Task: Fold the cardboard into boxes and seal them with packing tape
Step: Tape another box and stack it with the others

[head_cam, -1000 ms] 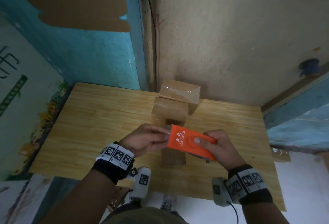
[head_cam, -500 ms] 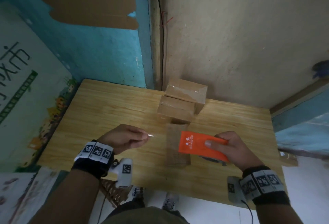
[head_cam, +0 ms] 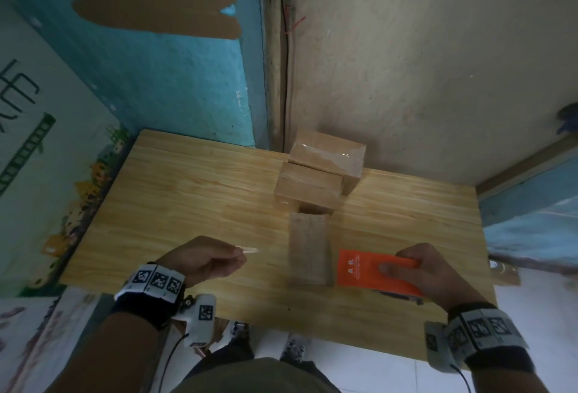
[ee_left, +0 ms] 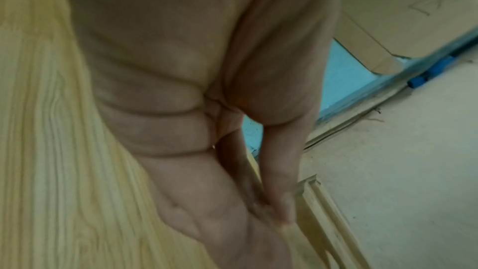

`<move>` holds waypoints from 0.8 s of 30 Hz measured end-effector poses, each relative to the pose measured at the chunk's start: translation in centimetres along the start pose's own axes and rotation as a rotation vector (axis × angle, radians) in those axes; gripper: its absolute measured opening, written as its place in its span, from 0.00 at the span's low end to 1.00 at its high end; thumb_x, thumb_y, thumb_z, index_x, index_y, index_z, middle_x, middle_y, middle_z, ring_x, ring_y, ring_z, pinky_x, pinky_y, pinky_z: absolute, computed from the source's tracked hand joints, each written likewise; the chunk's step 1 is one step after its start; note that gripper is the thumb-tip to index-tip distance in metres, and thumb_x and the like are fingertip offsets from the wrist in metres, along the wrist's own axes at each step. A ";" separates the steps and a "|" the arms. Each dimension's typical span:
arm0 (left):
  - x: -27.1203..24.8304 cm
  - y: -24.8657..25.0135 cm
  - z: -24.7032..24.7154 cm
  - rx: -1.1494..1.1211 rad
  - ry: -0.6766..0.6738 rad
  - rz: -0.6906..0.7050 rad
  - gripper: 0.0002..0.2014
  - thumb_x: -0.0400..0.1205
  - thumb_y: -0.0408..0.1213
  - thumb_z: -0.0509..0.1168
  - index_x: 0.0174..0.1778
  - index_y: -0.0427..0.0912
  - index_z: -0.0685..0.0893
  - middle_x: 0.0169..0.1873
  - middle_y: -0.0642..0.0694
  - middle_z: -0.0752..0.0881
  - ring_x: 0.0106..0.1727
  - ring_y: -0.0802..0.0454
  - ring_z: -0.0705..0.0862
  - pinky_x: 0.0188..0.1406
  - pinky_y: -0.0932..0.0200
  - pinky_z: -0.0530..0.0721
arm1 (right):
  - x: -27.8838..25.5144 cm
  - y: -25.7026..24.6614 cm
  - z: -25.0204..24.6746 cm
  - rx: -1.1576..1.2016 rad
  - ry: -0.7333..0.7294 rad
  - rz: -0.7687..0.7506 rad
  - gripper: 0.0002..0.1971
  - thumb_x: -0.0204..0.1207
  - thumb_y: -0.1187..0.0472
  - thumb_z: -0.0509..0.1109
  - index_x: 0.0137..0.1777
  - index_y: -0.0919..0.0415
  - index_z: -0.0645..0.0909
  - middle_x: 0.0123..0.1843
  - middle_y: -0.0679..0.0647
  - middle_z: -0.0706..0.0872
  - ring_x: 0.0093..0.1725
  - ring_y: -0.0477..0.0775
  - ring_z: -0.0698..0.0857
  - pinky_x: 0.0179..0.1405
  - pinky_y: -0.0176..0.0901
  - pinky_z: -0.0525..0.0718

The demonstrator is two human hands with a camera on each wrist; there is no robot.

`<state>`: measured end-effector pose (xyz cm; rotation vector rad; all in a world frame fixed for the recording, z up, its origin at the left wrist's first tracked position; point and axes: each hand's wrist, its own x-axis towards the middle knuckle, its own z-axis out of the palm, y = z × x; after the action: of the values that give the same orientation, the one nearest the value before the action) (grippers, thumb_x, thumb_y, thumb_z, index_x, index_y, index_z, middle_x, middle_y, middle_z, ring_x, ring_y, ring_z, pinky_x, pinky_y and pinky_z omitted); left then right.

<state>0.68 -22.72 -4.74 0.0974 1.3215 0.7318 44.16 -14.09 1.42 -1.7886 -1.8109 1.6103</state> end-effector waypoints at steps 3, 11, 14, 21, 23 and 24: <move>0.9 -1.1 0.9 0.025 0.013 -0.036 0.10 0.79 0.22 0.73 0.53 0.19 0.88 0.47 0.27 0.91 0.41 0.44 0.93 0.37 0.58 0.93 | 0.2 0.7 -0.2 -0.046 -0.013 0.013 0.57 0.42 0.13 0.80 0.42 0.74 0.90 0.34 0.66 0.92 0.27 0.64 0.89 0.25 0.50 0.82; 1.7 -1.8 1.5 0.020 0.010 -0.018 0.06 0.78 0.16 0.71 0.50 0.19 0.90 0.51 0.25 0.91 0.48 0.40 0.94 0.43 0.56 0.93 | -0.2 0.7 -1.3 -0.099 -0.001 0.024 0.53 0.45 0.14 0.80 0.42 0.70 0.91 0.34 0.63 0.93 0.28 0.64 0.91 0.27 0.49 0.85; 2.1 -2.3 1.8 0.021 0.022 -0.011 0.10 0.78 0.15 0.71 0.54 0.19 0.88 0.52 0.24 0.91 0.48 0.39 0.94 0.44 0.56 0.94 | -0.1 0.9 -1.3 -0.107 0.005 0.038 0.42 0.57 0.23 0.84 0.40 0.68 0.91 0.34 0.62 0.93 0.33 0.72 0.92 0.29 0.51 0.85; 3.8 -4.7 3.3 0.005 0.086 0.010 0.11 0.79 0.16 0.72 0.56 0.20 0.88 0.53 0.25 0.91 0.50 0.40 0.94 0.43 0.57 0.93 | 0.7 1.7 -1.9 -0.120 0.046 0.027 0.42 0.51 0.20 0.81 0.37 0.65 0.91 0.33 0.65 0.91 0.32 0.73 0.91 0.28 0.53 0.86; 4.2 -5.4 4.3 0.033 0.116 0.039 0.09 0.79 0.16 0.72 0.54 0.20 0.89 0.52 0.25 0.91 0.49 0.40 0.94 0.45 0.56 0.94 | 1.0 2.1 -2.0 -0.117 0.044 0.024 0.44 0.51 0.18 0.81 0.37 0.65 0.91 0.33 0.64 0.91 0.32 0.73 0.90 0.29 0.53 0.86; 4.5 -5.8 4.7 0.062 0.131 0.054 0.08 0.79 0.16 0.72 0.53 0.21 0.89 0.51 0.25 0.91 0.48 0.40 0.94 0.46 0.55 0.94 | 1.2 2.2 -2.0 -0.119 0.041 0.026 0.44 0.52 0.18 0.82 0.36 0.65 0.91 0.33 0.65 0.91 0.31 0.72 0.89 0.28 0.53 0.85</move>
<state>7.67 -23.23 -9.87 0.1376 1.4716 0.7528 46.63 -12.59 -0.01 -1.8872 -1.9107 1.4920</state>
